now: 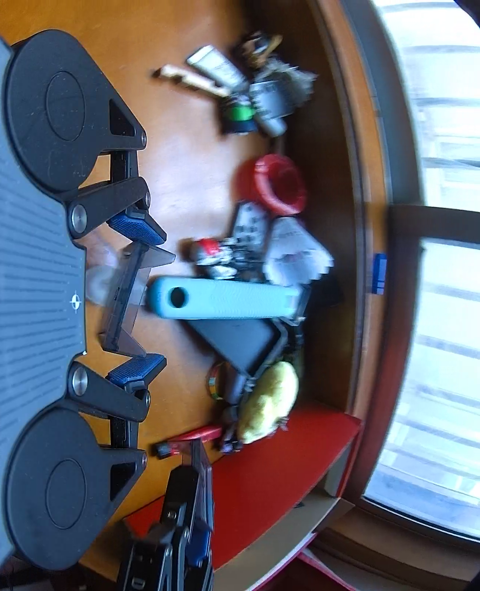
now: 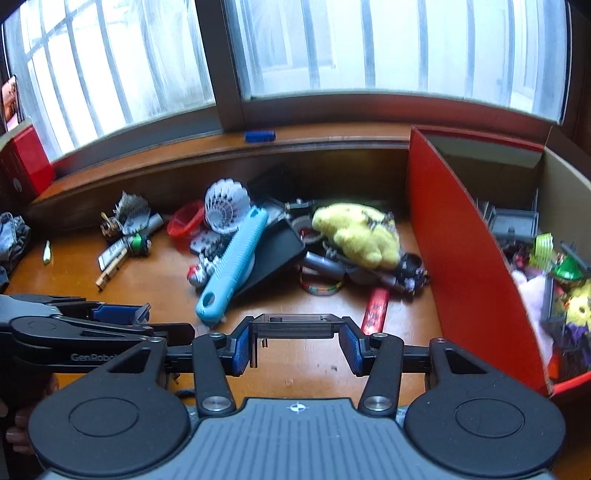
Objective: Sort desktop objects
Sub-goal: 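Lift both card holders and carry them toward the cardboard box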
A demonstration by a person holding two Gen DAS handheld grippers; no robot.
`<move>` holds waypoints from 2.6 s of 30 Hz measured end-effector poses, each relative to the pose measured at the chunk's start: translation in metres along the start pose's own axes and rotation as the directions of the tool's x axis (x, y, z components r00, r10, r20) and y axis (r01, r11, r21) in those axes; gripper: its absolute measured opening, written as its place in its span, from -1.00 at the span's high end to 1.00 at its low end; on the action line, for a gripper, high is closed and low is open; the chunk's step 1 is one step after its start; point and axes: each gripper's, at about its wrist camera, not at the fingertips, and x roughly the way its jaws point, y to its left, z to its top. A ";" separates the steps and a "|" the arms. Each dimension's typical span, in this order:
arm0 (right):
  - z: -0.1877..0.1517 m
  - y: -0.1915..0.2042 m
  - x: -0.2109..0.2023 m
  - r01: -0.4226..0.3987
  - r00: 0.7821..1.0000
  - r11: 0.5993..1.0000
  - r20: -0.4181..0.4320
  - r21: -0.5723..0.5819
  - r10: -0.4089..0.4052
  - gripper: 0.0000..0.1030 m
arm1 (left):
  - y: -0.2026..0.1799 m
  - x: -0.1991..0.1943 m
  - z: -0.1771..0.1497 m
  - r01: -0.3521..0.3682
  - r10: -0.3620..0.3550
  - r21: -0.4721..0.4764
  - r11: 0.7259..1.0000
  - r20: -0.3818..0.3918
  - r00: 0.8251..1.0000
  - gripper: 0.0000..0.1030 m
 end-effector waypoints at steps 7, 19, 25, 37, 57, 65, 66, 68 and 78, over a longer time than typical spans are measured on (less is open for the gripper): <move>0.015 -0.013 -0.012 -0.026 0.999 0.999 0.047 -0.020 0.027 0.00 | -0.030 -0.010 0.019 -0.122 0.110 0.086 0.989 0.127 0.986 -0.24; 0.013 -0.041 -0.019 -0.041 0.998 0.999 0.041 -0.007 0.041 0.00 | -0.054 0.000 0.024 -0.301 0.274 0.150 0.942 0.179 0.945 -0.24; 0.009 -0.046 -0.024 -0.051 0.998 0.999 0.046 -0.012 0.051 0.00 | -0.046 -0.006 0.017 -0.246 0.220 0.131 0.960 0.186 0.958 -0.24; -0.001 -0.044 -0.016 -0.099 0.995 0.995 0.014 -0.015 0.099 0.00 | -0.027 -0.012 -0.023 -0.188 0.171 0.120 0.975 0.139 0.975 -0.24; -0.008 -0.036 -0.021 -0.091 0.996 0.996 -0.003 -0.023 0.091 0.00 | -0.021 0.029 -0.041 -0.156 0.152 0.159 0.975 0.040 0.988 -0.54; -0.012 -0.036 -0.024 -0.070 0.998 0.997 -0.007 -0.015 0.070 0.00 | -0.011 0.040 -0.046 -0.132 0.129 0.136 0.982 0.032 0.991 -0.55; -0.012 -0.036 -0.024 -0.068 0.998 0.998 -0.009 -0.014 0.068 0.00 | -0.010 0.040 -0.047 -0.127 0.123 0.134 0.983 0.035 0.992 -0.55; -0.013 -0.035 -0.023 -0.066 0.998 0.998 -0.011 -0.013 0.066 0.00 | -0.008 0.039 -0.047 -0.118 0.114 0.131 0.984 0.040 0.993 -0.55; -0.015 -0.033 -0.021 -0.065 0.998 0.998 -0.018 -0.018 0.064 0.00 | -0.011 0.028 -0.045 -0.090 0.081 0.130 0.987 0.069 0.994 -0.24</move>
